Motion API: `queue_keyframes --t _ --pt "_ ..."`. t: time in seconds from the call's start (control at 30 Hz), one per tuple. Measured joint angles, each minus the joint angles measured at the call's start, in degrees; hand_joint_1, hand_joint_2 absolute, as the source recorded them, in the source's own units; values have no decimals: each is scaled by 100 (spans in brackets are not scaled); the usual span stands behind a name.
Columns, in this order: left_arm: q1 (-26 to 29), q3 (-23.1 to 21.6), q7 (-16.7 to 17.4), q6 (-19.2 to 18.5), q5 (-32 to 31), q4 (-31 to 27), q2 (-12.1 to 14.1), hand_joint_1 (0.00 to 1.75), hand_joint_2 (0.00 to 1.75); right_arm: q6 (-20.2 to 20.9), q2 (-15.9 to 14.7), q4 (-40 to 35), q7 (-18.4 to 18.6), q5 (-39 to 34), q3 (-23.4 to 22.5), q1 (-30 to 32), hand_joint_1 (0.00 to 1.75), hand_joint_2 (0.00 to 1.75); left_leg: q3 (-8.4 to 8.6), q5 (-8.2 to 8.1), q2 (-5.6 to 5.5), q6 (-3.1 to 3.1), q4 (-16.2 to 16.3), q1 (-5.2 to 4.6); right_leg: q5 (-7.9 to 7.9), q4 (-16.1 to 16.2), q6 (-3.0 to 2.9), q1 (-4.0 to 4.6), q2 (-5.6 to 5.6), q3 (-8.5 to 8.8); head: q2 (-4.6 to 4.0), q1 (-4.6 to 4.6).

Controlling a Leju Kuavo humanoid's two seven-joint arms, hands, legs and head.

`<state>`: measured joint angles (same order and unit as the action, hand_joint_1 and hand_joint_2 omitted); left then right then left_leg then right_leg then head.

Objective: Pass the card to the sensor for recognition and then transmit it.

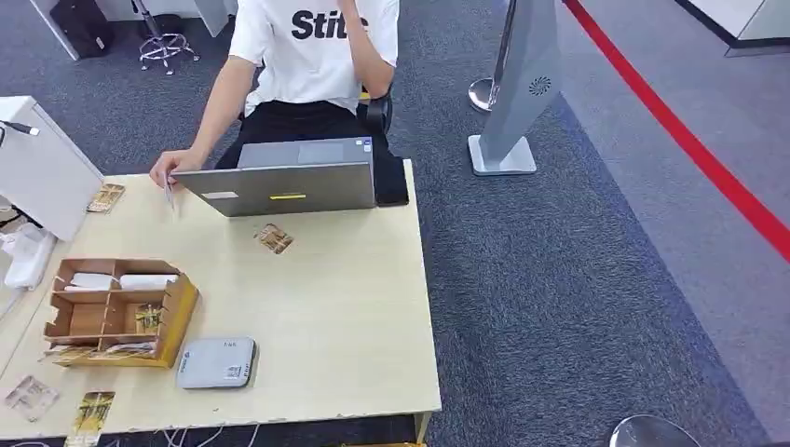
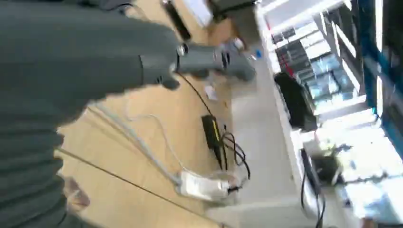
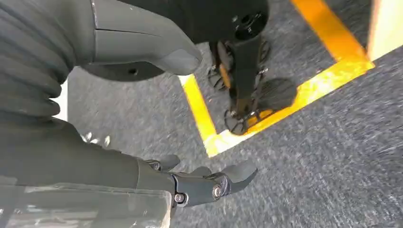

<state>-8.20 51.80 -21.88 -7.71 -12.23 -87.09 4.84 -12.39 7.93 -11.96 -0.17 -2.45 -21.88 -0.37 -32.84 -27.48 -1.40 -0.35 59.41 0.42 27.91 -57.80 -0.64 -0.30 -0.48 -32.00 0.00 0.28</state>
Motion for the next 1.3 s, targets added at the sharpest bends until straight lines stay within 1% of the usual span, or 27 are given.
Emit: queue_keyframes --t 0.03,0.07,0.1,0.13,0.17,0.2,0.23,0.3,0.33,0.37,0.47,0.6,0.8,1.03,1.1,1.13,1.17,1.3 --pt "-198 -625 338 478 -137 -140 167 0 175 -11 -4 0 20 20 18 -35 0 175 -14 11 0 0 0 3 -15 0 4 2 -3 -13 -2 7" --pt "-381 -1076 615 896 -438 -259 302 0 175 -9 -4 0 48 74 33 -61 0 175 -20 17 2 -2 0 2 -31 1 -3 1 -1 -25 -2 9" --pt "-626 -1631 933 1226 -978 -303 459 0 175 17 -4 0 61 122 52 -75 0 175 -26 25 7 -2 0 2 -43 0 0 1 3 -31 -2 4" --pt "-898 -2032 1331 1456 -1718 -294 616 0 175 57 -4 0 83 184 74 -89 0 175 -34 35 10 1 2 1 -53 1 5 1 9 -40 -2 2" --pt "-1213 -2597 1700 1559 -2480 -222 793 0 175 115 -4 2 118 231 100 -93 0 175 -48 42 14 2 4 1 -67 2 1 1 11 -53 0 4" --pt "-1449 -2815 1837 1585 -2854 -134 899 0 175 162 -4 2 120 262 120 -92 0 175 -59 49 14 -2 5 1 -74 1 6 1 12 -54 -2 9" --pt "-1789 -3260 1964 1600 -3356 85 1045 0 175 236 -4 7 120 313 151 -93 0 175 -72 63 17 2 4 -2 -86 0 6 0 17 -66 -2 7" --pt "-2299 -3947 2105 1628 -4048 511 1301 0 175 367 -4 7 138 398 214 -98 0 175 -79 67 53 0 4 -3 -102 -1 1 -3 53 -75 0 4" --pt "-2495 -4097 2129 1628 -4214 659 1383 0 175 391 -4 7 146 406 225 -101 0 175 -80 67 72 -1 4 -3 -111 -1 1 -3 73 -77 -2 9" --pt "-2652 -4359 2167 1628 -4294 838 1474 0 175 409 -4 7 155 415 242 -101 0 175 -80 68 88 -1 3 -3 -119 -2 2 -4 91 -83 -2 4" --pt "-2968 -4721 2175 1633 -4349 1131 1628 0 175 426 -4 17 155 433 278 -92 0 175 -80 69 119 -2 3 -3 -121 -2 1 -4 120 -92 0 4" --pt "-3148 -4979 2223 1606 -4410 1345 1722 0 175 446 -7 26 155 466 321 -92 0 175 -83 69 121 -2 2 -3 -121 -2 1 -3 123 -100 -2 4" --pt "-3535 -5309 2453 1315 -4814 1564 1759 0 175 444 -7 37 223 487 356 -94 0 175 -94 74 118 -5 2 -1 -123 -3 0 -3 117 -107 0 4" --pt "-3574 -5348 2474 1266 -4872 1579 1759 0 175 444 -7 39 229 490 358 -94 0 175 -94 75 118 -5 2 -1 -123 -3 -1 -3 117 -107 0 4" --pt "-3894 -5654 2588 854 -5254 1662 1757 0 175 455 -7 46 240 562 365 -94 0 175 -98 77 118 -2 2 -2 -127 -2 0 -3 115 -109 -2 4" --pt "-4159 -5910 2656 658 -5345 1706 1724 7 175 498 -7 46 197 575 374 -96 0 175 -98 77 120 -2 2 -3 -129 -2 1 -4 119 -109 -2 4" --pt "-4204 -5973 2698 614 -5308 1706 1691 175 175 522 -7 46 159 588 387 -96 0 175 -97 77 124 -2 2 -4 -130 -2 1 -4 124 -110 -2 4" --pt "-4204 -6015 2704 564 -5258 1708 1689 175 175 520 -7 50 157 590 402 -97 0 175 -98 77 123 -3 2 -2 -130 -3 1 -4 124 -112 -2 4"
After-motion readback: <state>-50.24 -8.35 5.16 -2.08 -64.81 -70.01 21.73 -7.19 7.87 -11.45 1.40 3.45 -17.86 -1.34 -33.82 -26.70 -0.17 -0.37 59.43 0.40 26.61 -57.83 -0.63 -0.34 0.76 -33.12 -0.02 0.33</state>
